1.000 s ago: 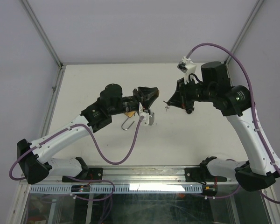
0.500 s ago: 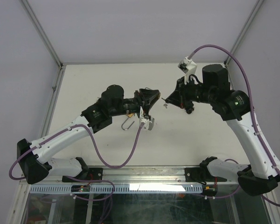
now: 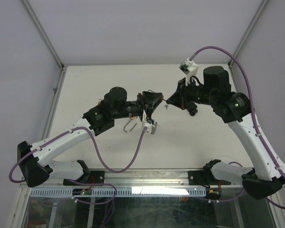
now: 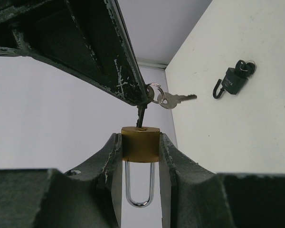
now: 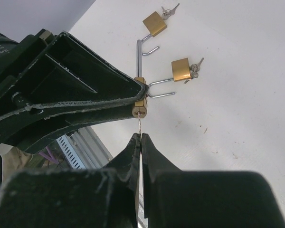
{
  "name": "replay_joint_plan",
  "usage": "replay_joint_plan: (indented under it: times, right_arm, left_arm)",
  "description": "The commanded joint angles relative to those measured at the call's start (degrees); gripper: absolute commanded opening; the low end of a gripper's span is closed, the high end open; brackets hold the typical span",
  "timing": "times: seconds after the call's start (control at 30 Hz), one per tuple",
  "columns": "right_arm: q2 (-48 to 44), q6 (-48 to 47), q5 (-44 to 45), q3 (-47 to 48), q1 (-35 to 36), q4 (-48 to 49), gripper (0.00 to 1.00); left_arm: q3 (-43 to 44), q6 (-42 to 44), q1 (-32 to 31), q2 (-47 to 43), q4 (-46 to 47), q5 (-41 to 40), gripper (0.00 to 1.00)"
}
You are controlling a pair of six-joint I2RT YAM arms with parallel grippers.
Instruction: Unlock with the key
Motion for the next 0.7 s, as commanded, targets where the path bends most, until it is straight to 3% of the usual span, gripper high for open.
replay_joint_plan:
  times: [0.0, 0.67]
  right_arm:
    - [-1.13, 0.37, -0.15, 0.10, 0.38, 4.20, 0.00]
    - [-0.95, 0.53, -1.26, -1.43, 0.47, 3.73, 0.00]
  left_arm:
    - [2.07, 1.77, -0.70, -1.42, 1.90, 1.66, 0.00]
    - [1.61, 3.76, -0.95, -1.46, 2.82, 0.38, 0.00]
